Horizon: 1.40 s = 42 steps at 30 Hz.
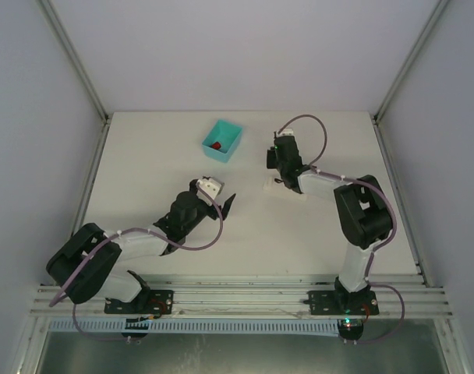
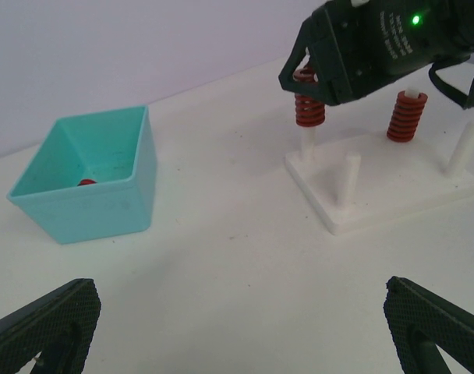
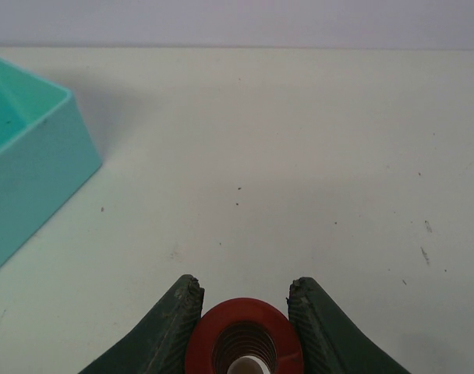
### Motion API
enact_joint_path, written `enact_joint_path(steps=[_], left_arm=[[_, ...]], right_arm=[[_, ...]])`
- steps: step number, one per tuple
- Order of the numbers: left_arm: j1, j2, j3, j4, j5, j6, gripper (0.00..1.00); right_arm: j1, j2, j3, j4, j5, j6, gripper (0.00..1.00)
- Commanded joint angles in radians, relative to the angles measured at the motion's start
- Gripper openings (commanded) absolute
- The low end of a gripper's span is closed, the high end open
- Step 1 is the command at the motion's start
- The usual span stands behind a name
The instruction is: Install the large spring
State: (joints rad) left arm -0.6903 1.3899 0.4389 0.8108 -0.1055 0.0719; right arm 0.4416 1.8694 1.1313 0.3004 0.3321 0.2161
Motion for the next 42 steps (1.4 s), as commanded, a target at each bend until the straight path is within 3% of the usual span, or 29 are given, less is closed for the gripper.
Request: enact_joint_path(steps=[1,13,24,29,38,39,42], left_arm=[[-0.005,-0.024,-0.006,0.024,-0.008,0.009,0.99],[-0.007,-0.022,-0.006,0.024,-0.033,0.007,0.99],[-0.009,-0.032,-0.011,0.024,-0.059,0.004,0.99],[-0.009,-0.044,-0.009,0.013,-0.094,-0.014,0.99],[-0.009,-0.068,0.015,-0.032,-0.155,-0.086,0.99],[-0.009,-0.069,0.024,-0.047,-0.167,-0.095,0.99],[-0.01,-0.085,0.04,-0.083,-0.184,-0.108,0.99]], right_arm=[[-0.003,0.016,0.036,0.033,0.023,0.009,0.0],[-0.003,0.076,0.042,0.01,0.045,0.06,0.22],[-0.006,0.009,0.013,-0.046,0.067,0.103,0.57],[-0.009,-0.144,-0.019,-0.203,0.062,0.147,0.71],[-0.01,-0.528,-0.055,-0.721,-0.059,0.187,0.93],[-0.01,-0.578,-0.076,-0.756,-0.058,0.198,0.99],[-0.01,-0.752,-0.165,-0.813,-0.081,0.229,0.99]])
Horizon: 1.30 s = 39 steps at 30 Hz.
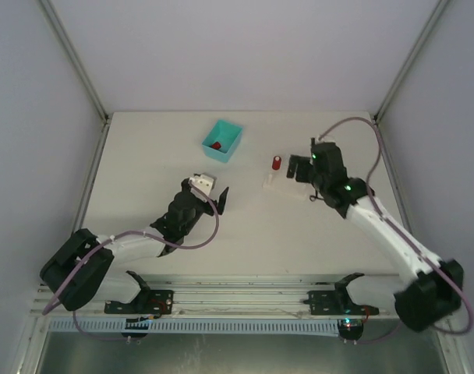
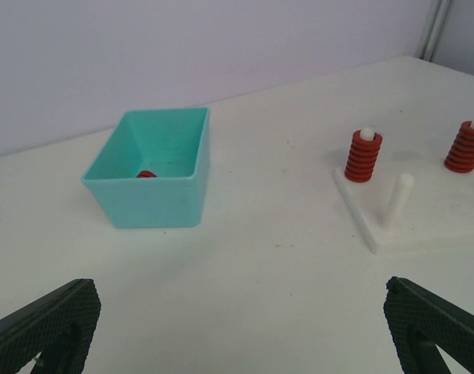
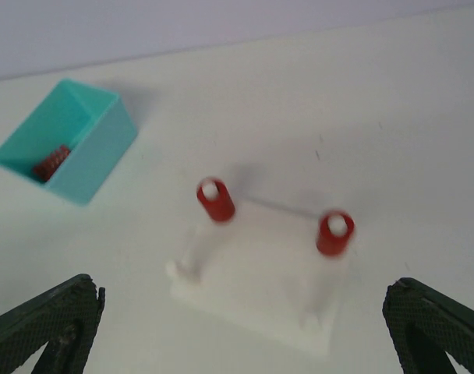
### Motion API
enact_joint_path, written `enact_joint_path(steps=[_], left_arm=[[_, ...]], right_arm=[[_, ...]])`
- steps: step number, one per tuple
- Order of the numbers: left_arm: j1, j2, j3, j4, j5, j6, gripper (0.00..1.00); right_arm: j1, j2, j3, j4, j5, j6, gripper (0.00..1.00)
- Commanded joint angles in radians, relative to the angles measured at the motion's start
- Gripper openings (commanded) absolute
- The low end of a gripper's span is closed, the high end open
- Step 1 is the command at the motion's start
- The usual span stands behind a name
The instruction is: Install the large spring
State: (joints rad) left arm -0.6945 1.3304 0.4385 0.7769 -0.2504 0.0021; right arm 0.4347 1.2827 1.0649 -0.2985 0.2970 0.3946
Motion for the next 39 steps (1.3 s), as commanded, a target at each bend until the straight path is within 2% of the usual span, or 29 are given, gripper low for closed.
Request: enact_joint_path(steps=[1,4,8,12,14,17,22,25,28,32,36,39], left_arm=[[-0.005,-0.031,0.035,-0.044,-0.04,-0.042,0.99],[0.008,-0.048,0.009,-0.019,-0.028,-0.084,0.99],[0.085,-0.029,0.014,-0.003,0.096,-0.216,0.99],[0.177,0.055,0.107,-0.08,0.207,-0.328,0.99],[0.203,0.106,0.17,-0.122,0.249,-0.331,0.99],[0.214,0.194,0.266,-0.185,0.23,-0.294,0.97],[0.219,0.378,0.531,-0.403,0.159,-0.233,0.87],[0.227,0.533,0.781,-0.579,0.131,-0.208,0.82],[0.249,0.644,1.076,-0.799,0.159,-0.225,0.73],[0.277,0.759,1.413,-1.035,0.159,-0.212,0.63],[0.343,0.79,1.455,-1.077,0.231,-0.296,0.52],[0.366,0.814,1.473,-1.115,0.225,-0.271,0.43]], right_arm=[[-0.004,-0.217,-0.121,-0.229,-0.065,0.053,0.99],[-0.004,-0.323,-0.162,-0.303,-0.096,0.054,0.99],[-0.004,-0.398,-0.186,-0.401,-0.106,0.024,0.99],[-0.004,-0.433,-0.233,-0.415,-0.105,0.029,0.99],[-0.004,-0.44,-0.256,-0.395,-0.111,0.031,0.99],[-0.004,-0.446,-0.267,-0.377,-0.114,0.046,0.99],[-0.003,-0.515,-0.329,-0.28,-0.152,0.134,1.0],[-0.003,-0.567,-0.308,-0.292,-0.133,0.151,1.0],[-0.004,-0.574,-0.234,-0.392,-0.026,0.195,1.0],[-0.003,-0.481,-0.05,-0.675,0.065,0.261,0.99],[-0.004,-0.381,0.069,-0.832,-0.007,0.269,1.0],[-0.004,-0.318,0.108,-0.874,-0.026,0.273,1.0]])
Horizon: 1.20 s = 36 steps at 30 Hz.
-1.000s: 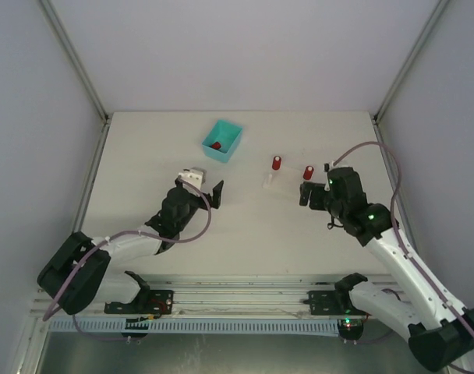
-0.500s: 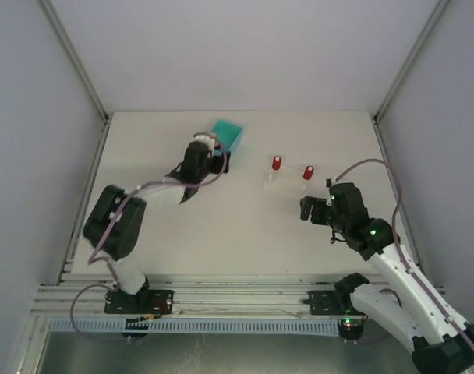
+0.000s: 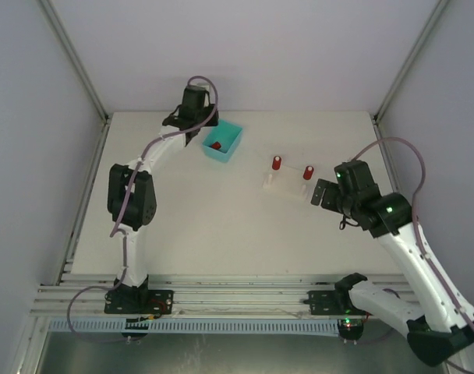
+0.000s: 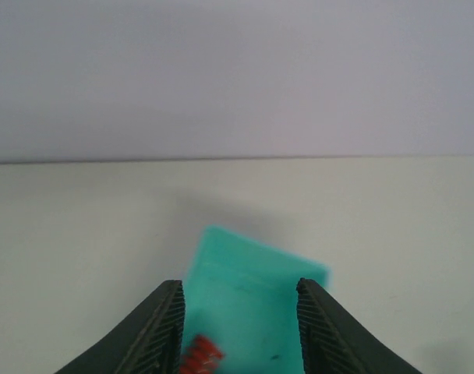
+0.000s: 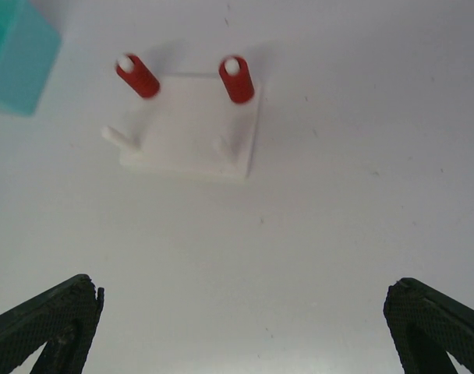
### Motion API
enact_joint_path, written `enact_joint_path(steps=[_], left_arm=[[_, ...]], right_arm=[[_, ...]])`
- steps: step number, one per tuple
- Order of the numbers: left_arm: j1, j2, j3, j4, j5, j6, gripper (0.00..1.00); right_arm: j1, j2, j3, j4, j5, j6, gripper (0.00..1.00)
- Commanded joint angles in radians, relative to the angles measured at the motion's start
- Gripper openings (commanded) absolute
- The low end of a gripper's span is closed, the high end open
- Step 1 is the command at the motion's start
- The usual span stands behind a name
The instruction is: Install the large spring
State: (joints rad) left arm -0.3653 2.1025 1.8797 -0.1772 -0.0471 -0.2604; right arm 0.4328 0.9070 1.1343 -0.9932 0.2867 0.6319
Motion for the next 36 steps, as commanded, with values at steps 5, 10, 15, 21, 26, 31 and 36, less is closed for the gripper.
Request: enact_joint_path(steps=[5,10,15,21,26,31,36], left_arm=[[0.043,0.054,0.065,-0.183,0.047,0.042,0.4],[0.022,0.076,0.103,-0.258,0.035,0.114,0.37],[0.009,0.143,0.169,-0.386,0.053,0.143,0.33],[0.005,0.232,0.268,-0.495,0.06,0.177,0.32],[0.005,0.305,0.347,-0.536,0.026,0.207,0.32],[-0.003,0.345,0.357,-0.541,-0.01,0.254,0.36],[-0.005,0.385,0.377,-0.523,-0.023,0.291,0.37]], right_arm=[[-0.002,0.081,0.071,-0.192,-0.026,0.01,1.0],[-0.002,0.099,0.089,-0.212,-0.052,-0.024,1.0],[-0.002,0.078,0.073,-0.212,-0.065,-0.03,1.0],[-0.001,0.054,0.081,-0.235,-0.085,-0.028,1.0],[-0.002,0.054,0.098,-0.251,-0.09,-0.039,1.0],[-0.002,0.084,0.135,-0.26,-0.09,-0.051,0.99],[-0.002,0.118,0.161,-0.27,-0.093,-0.057,0.98]])
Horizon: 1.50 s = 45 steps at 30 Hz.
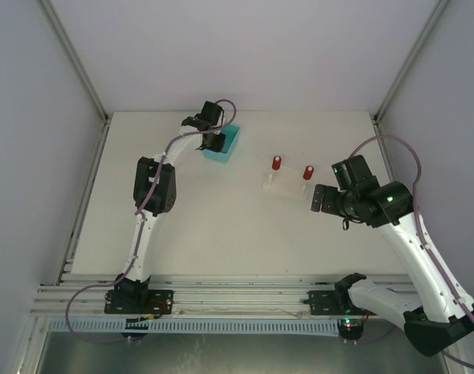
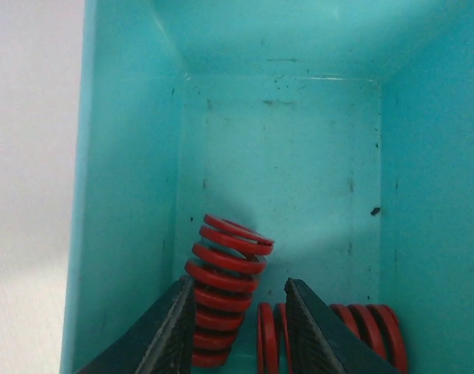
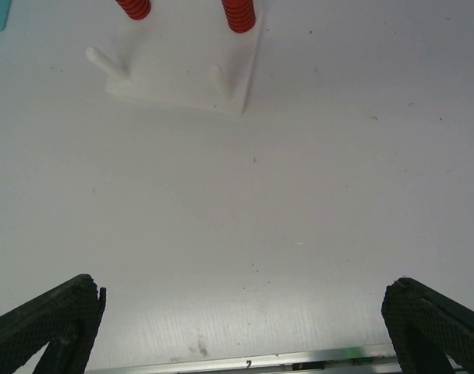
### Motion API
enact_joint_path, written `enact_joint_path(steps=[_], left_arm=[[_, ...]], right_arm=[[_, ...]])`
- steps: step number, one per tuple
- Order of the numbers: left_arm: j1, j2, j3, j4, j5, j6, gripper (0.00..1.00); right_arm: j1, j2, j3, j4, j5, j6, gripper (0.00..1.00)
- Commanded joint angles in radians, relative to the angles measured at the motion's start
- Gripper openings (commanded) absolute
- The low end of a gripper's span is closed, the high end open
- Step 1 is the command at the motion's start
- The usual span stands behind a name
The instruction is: Install the large spring
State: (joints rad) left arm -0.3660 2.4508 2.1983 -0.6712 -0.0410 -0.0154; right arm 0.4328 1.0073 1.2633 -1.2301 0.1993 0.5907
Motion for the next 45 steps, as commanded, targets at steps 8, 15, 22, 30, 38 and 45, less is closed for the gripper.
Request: enact_joint_path(steps=[8,15,22,30,38,45], left_arm=[[-0.004,0.105,0.081,-0.014,-0.007,0.041,0.39],[-0.002,0.156,0.092,0.008,0.008,0.032,0.4],[-0.002,0.169,0.101,0.023,0.038,0.02,0.24],[-0.004,0.084,0.093,0.092,0.092,-0.042,0.14],[-0.007,-0.055,0.037,0.199,0.096,-0.095,0.11],[-0.007,-0.139,0.008,0.247,0.145,-0.147,0.1]], right_arm=[[-0.002,0.031,0.062,-0.043,0.019,-0.019,0.98],[-0.002,0.059,0.084,-0.051,0.03,-0.034,0.98],[-0.002,0.074,0.093,-0.05,0.037,-0.037,0.98],[-0.002,0.07,0.087,-0.036,0.039,-0.048,0.98],[-0.002,0.049,0.084,-0.036,0.037,-0.066,0.98],[-0.002,0.027,0.076,-0.016,0.028,-0.07,0.98]])
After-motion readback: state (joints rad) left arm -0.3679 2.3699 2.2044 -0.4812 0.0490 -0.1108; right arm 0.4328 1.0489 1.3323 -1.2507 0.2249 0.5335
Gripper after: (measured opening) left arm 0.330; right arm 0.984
